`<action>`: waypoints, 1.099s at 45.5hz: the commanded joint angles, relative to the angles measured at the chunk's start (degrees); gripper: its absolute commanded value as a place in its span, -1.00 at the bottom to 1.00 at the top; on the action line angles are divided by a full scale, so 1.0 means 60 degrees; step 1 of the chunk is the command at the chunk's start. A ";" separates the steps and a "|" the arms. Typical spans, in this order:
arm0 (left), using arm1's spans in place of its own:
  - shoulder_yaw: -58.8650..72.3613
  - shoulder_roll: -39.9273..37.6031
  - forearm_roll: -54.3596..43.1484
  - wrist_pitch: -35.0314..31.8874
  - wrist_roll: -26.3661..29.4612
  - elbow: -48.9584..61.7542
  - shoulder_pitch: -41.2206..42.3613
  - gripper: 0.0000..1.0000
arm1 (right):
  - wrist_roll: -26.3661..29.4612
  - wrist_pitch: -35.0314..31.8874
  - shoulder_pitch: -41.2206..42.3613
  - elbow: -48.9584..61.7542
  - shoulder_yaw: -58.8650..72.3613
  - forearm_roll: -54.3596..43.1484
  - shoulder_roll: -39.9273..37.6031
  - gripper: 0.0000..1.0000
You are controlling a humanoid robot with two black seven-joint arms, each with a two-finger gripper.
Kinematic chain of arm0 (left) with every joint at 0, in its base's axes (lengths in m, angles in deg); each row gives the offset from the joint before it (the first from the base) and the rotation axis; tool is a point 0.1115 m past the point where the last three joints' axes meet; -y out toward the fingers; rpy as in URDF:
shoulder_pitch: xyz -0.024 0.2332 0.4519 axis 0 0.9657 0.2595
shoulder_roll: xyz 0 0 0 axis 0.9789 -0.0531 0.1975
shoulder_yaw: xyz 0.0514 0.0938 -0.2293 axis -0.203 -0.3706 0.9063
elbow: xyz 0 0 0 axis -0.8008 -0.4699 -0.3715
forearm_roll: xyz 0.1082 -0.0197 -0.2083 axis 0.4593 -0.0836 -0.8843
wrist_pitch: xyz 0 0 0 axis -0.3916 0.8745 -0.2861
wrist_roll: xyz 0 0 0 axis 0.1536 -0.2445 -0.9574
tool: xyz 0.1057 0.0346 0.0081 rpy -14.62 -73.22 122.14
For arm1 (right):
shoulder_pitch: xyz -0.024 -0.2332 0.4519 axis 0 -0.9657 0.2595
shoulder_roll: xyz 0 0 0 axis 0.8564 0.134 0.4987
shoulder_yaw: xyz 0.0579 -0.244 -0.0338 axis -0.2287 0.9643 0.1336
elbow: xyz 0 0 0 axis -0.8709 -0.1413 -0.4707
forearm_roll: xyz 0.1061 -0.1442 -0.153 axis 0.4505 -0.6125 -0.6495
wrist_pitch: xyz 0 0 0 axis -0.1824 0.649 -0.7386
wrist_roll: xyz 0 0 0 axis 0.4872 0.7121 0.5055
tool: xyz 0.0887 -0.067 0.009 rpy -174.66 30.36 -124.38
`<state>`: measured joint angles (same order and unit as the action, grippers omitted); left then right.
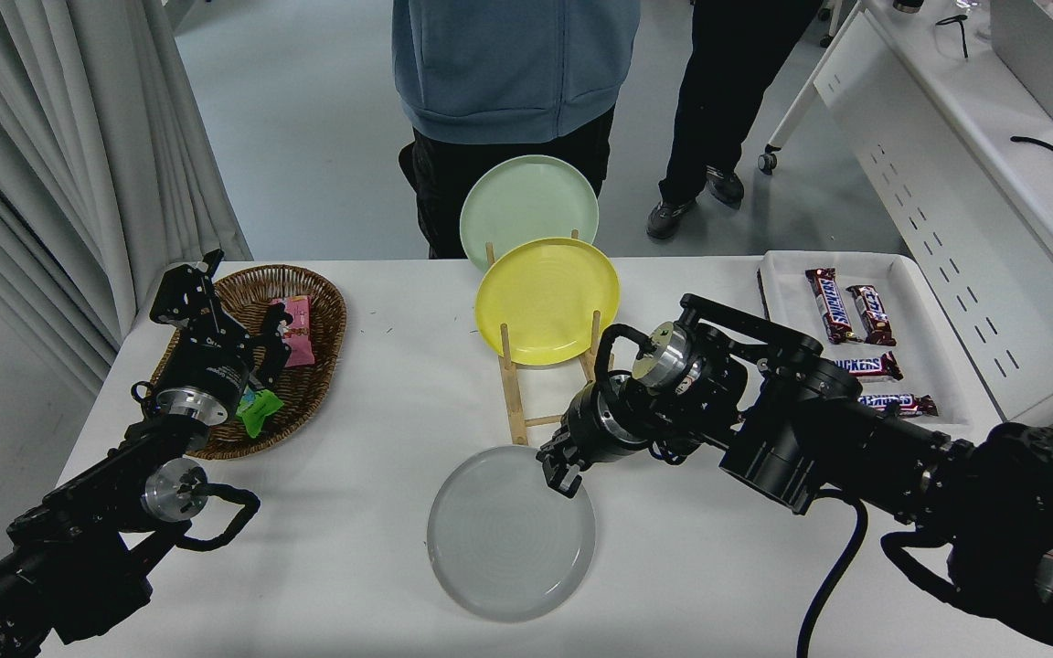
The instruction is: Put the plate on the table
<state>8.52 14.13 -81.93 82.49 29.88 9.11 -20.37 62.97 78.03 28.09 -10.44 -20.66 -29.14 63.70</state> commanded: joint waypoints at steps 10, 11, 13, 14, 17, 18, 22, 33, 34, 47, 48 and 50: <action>0.0000 0.0000 0.0000 0.0000 0.0001 0.0000 0.0000 1.00 | -0.0007 0.0000 -0.0225 0.0059 -0.0644 0.0050 0.0002 -1.00; 0.0000 0.0000 0.0000 0.0000 0.0001 0.0000 0.0000 1.00 | 0.0008 0.0000 -0.0254 0.0059 -0.0644 0.0064 0.0002 -1.00; 0.0000 0.0000 0.0000 0.0000 0.0001 0.0000 0.0000 1.00 | 0.0008 0.0000 -0.0269 0.0059 -0.0674 0.0079 0.0002 -1.00; 0.0000 0.0000 0.0000 0.0000 0.0001 0.0000 0.0000 1.00 | 0.0008 0.0000 -0.0284 0.0059 -0.0674 0.0093 0.0002 -1.00; 0.0000 0.0000 0.0000 0.0000 0.0001 0.0000 0.0000 1.00 | 0.0008 0.0000 -0.0328 0.0074 -0.0718 0.0093 0.0002 -1.00; 0.0000 0.0000 0.0000 0.0000 0.0001 0.0000 0.0000 1.00 | 0.0023 0.0000 -0.0371 0.0103 -0.0718 0.0093 0.0002 -1.00; 0.0000 0.0000 0.0000 0.0000 0.0001 0.0000 0.0000 1.00 | 0.0023 0.0000 -0.0459 0.0352 -0.0718 0.0108 0.0002 -1.00; 0.0000 0.0000 0.0000 0.0000 0.0001 0.0000 0.0000 1.00 | 0.0008 0.0000 -0.0606 0.0382 -0.0718 0.0137 0.0002 -1.00; 0.0000 0.0000 0.0000 0.0000 0.0001 0.0000 0.0000 1.00 | 0.0008 0.0000 -0.0606 0.0382 -0.0732 0.0137 0.0002 -1.00; 0.0000 0.0000 0.0000 0.0000 0.0001 0.0000 0.0000 1.00 | -0.0007 0.0000 -0.0752 0.0396 -0.1229 -0.0052 0.0002 -1.00; 0.0000 0.0000 0.0000 0.0000 0.0001 0.0000 0.0000 1.00 | -0.0007 0.0000 -0.0796 0.0396 -0.1317 -0.0111 0.0002 -1.00; 0.0000 0.0000 0.0000 0.0000 0.0001 0.0000 0.0000 1.00 | -0.0007 0.0000 -0.0855 0.0396 -0.1464 -0.0199 0.0002 -1.00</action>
<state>8.52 14.13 -81.93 82.49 29.88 9.11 -20.37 62.99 78.03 24.26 -8.22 -26.42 -28.72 63.71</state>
